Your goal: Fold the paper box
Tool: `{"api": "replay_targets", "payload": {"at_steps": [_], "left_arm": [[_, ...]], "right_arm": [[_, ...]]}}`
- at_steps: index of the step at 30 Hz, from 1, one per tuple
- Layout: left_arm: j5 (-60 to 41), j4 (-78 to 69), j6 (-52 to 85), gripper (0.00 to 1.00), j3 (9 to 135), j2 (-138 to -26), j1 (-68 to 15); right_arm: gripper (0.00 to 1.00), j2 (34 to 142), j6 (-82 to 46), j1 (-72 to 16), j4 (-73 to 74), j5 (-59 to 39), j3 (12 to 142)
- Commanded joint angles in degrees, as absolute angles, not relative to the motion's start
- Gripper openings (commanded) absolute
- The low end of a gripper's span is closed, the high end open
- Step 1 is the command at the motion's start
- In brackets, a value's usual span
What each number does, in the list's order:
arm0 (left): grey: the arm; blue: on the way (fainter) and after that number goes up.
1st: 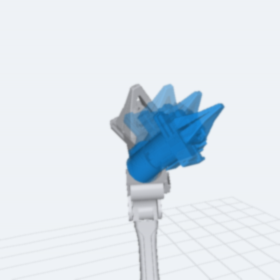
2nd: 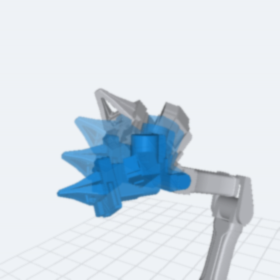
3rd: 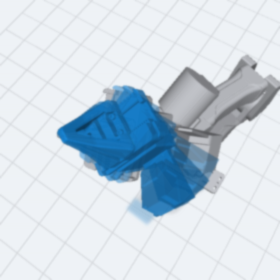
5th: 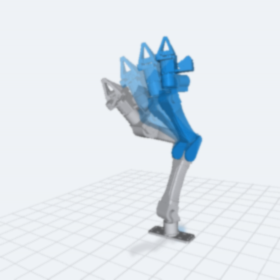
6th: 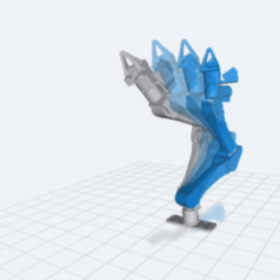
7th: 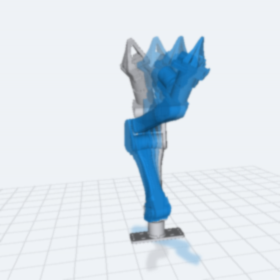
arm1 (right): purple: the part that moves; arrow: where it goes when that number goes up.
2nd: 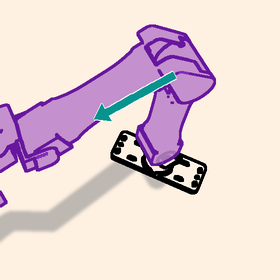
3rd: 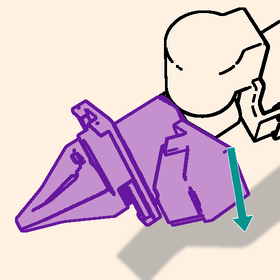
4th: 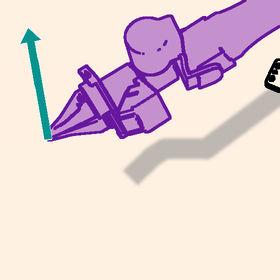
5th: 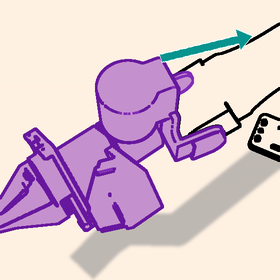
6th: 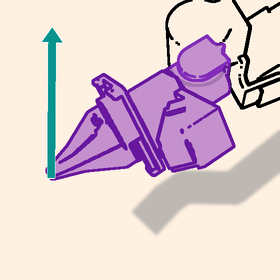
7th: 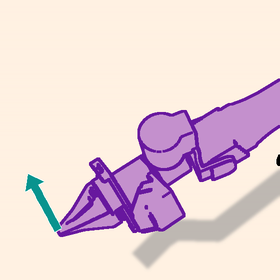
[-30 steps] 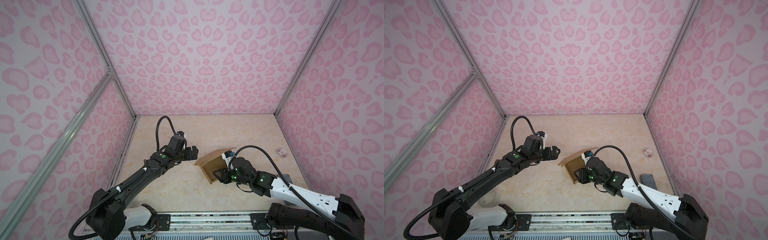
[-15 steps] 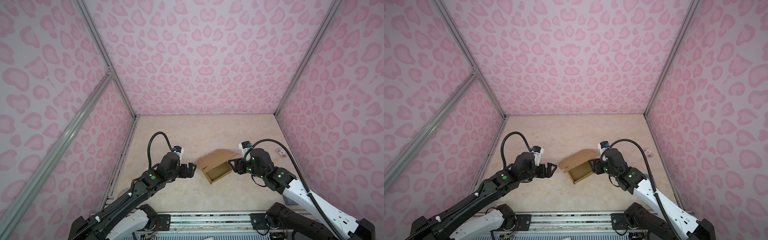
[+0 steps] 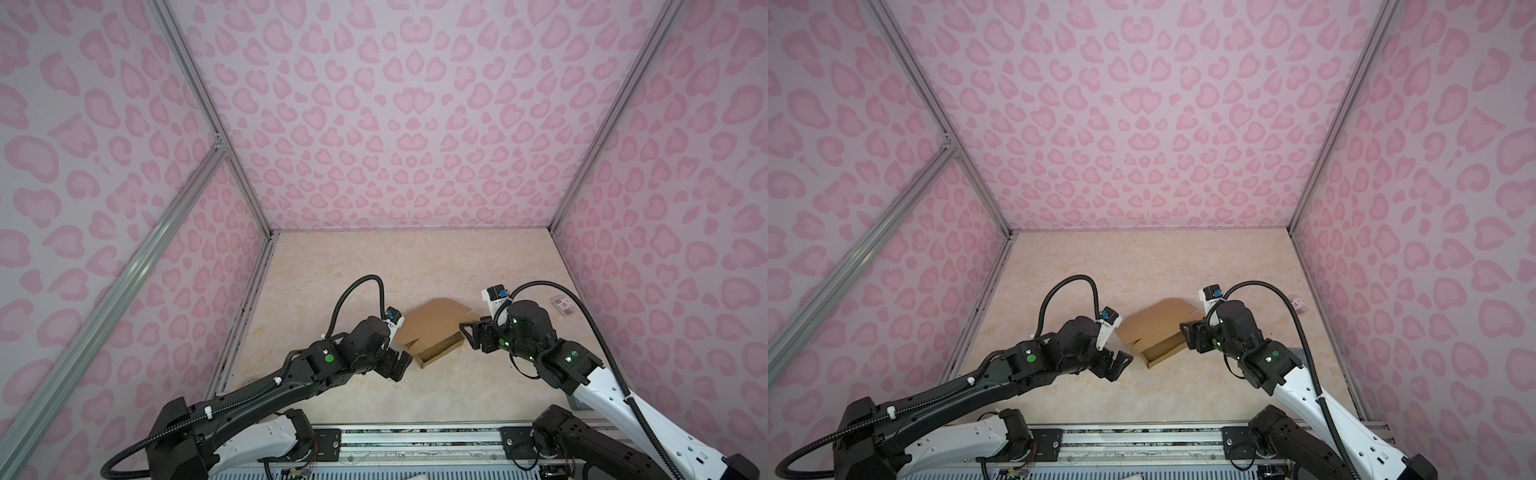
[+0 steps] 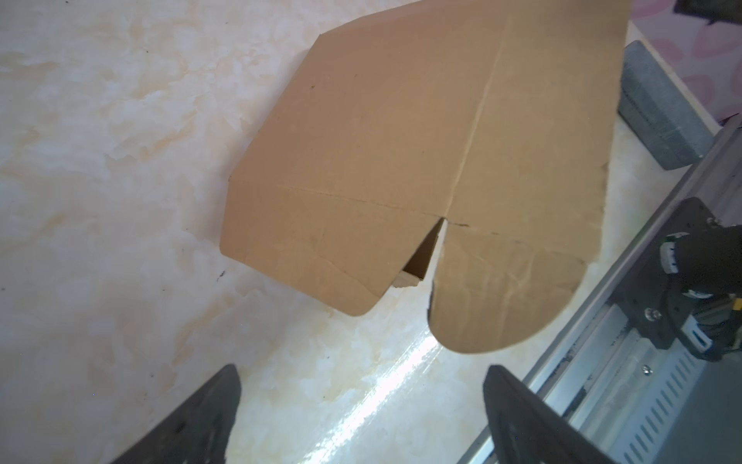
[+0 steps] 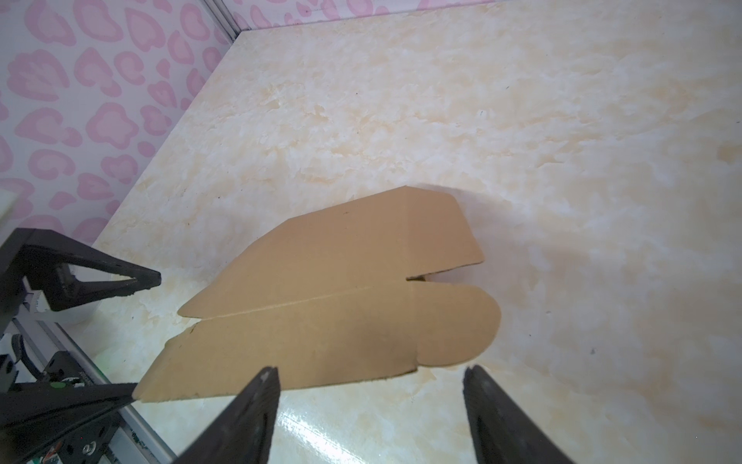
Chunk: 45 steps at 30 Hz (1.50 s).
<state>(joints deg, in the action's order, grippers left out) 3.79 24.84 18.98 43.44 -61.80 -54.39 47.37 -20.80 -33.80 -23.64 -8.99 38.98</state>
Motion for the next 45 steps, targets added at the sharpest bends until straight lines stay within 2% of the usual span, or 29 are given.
{"api": "replay_targets", "payload": {"at_steps": [1,9,19,32,40,45], "left_arm": [[8.5,28.1,14.3,0.97,46.3,-64.4,-55.9],[19.1,33.3,7.0,0.98,49.8,-72.7,-62.2],[32.0,30.4,3.5,0.98,50.9,-76.8,-62.4],[38.4,27.1,3.1,0.97,46.8,-71.4,-62.2],[35.3,30.0,5.2,0.98,47.2,-69.7,-61.1],[35.5,30.5,8.1,0.98,47.0,-64.2,-59.1]], "right_arm": [[0.75,47.1,-20.3,-33.8,-23.2,-8.6,38.5],[0.75,46.7,-20.3,-33.7,-22.7,-9.2,37.9],[0.75,46.2,-20.2,-33.5,-22.5,-9.5,37.6],[0.74,45.0,-21.1,-32.9,-22.2,-12.3,35.8],[0.72,44.1,-24.2,-32.9,-27.2,-11.1,35.5],[0.70,44.4,-28.4,-35.4,-22.2,-14.1,31.7]]}}
